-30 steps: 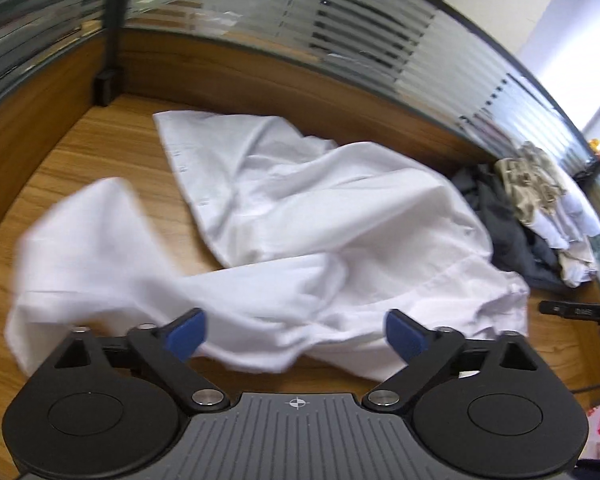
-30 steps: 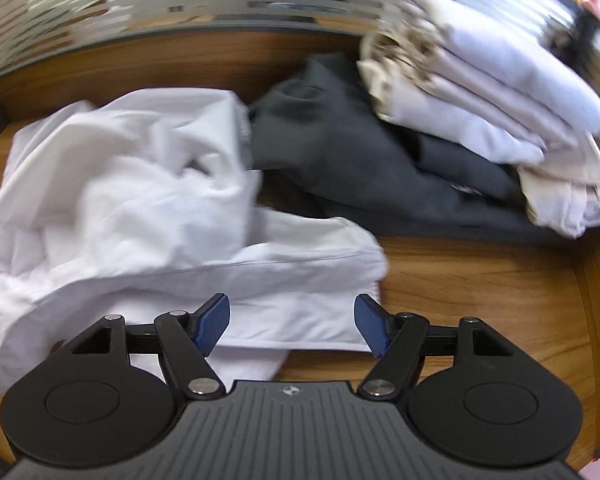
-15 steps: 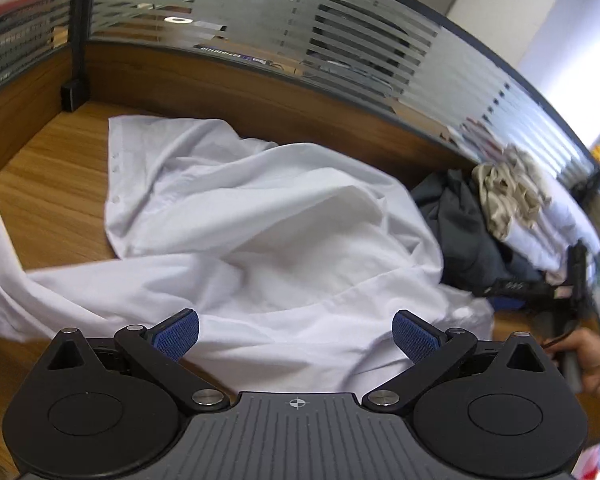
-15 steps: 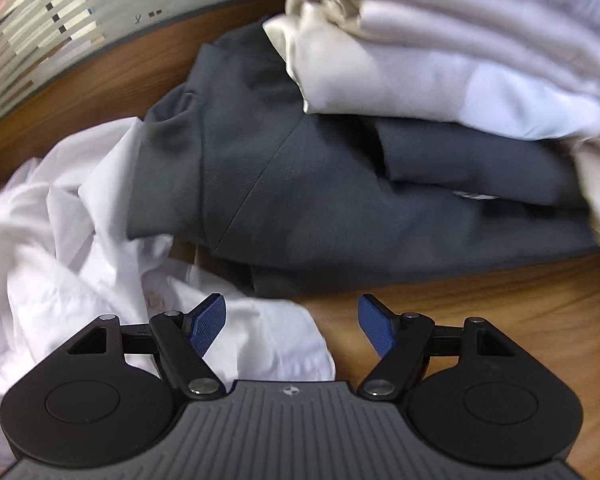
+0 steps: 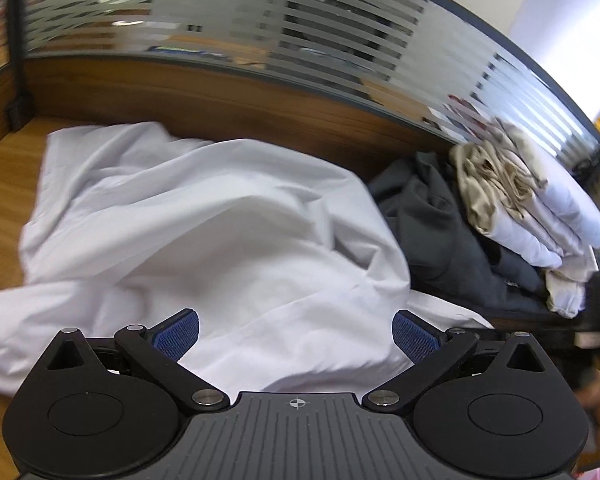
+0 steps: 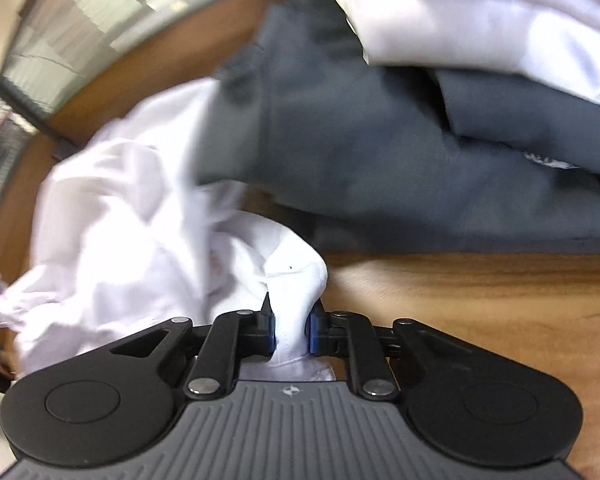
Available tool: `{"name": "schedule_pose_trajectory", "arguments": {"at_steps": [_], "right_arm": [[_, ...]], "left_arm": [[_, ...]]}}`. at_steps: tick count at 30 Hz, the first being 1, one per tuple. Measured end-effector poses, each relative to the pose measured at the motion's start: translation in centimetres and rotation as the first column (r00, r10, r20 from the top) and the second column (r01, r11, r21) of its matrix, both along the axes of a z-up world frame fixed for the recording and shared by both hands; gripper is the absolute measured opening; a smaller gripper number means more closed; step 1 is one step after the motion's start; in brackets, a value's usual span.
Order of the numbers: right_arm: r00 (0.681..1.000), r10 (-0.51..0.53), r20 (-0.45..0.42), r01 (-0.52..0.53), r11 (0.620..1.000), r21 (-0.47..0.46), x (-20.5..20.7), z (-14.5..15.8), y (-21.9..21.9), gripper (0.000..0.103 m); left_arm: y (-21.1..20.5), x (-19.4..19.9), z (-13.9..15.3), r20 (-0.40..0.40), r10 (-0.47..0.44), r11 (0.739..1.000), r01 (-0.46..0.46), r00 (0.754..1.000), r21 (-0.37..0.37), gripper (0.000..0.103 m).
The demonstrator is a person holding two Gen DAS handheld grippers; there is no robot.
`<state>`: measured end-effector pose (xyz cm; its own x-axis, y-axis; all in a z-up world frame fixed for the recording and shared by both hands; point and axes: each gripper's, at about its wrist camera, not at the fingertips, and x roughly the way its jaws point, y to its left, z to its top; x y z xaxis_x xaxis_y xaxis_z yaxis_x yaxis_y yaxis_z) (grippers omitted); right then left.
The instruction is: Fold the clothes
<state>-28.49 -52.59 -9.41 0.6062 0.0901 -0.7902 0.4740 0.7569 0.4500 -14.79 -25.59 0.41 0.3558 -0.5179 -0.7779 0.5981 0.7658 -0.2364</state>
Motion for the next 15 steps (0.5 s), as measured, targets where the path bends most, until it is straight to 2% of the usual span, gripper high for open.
{"name": "schedule_pose_trajectory", "arguments": {"at_steps": [4,8,12,14,15], "right_arm": [[0.997,-0.001,0.076,-0.001,1.000,0.023,-2.3,2.6,1.8,0.016],[0.992,-0.006,0.127,0.003,1.000,0.025,-3.8,4.5,3.5,0.015],[0.987,0.010,0.159,-0.013,1.000,0.016,-4.7,6.1,4.7,0.015],[0.985,0.022,0.172,-0.023,1.000,0.004,-5.8,6.9,5.0,0.015],[0.984,0.028,0.177,-0.028,1.000,-0.001,-6.0,7.3,5.3,0.015]], "left_arm": [[-4.7,-0.1,-1.1,-0.026,-0.100,0.995,0.101,0.995,0.017,0.103],[-9.4,-0.4,-2.6,-0.074,-0.225,0.974,0.226,0.972,0.015,0.103],[-13.2,-0.9,-4.4,-0.113,-0.286,0.955,0.293,0.951,0.050,0.101],[-14.0,-0.9,-5.1,-0.120,-0.277,0.955,0.287,0.953,0.080,0.083],[-14.2,-0.9,-5.3,-0.119,-0.264,0.955,0.276,0.957,0.103,0.056]]}}
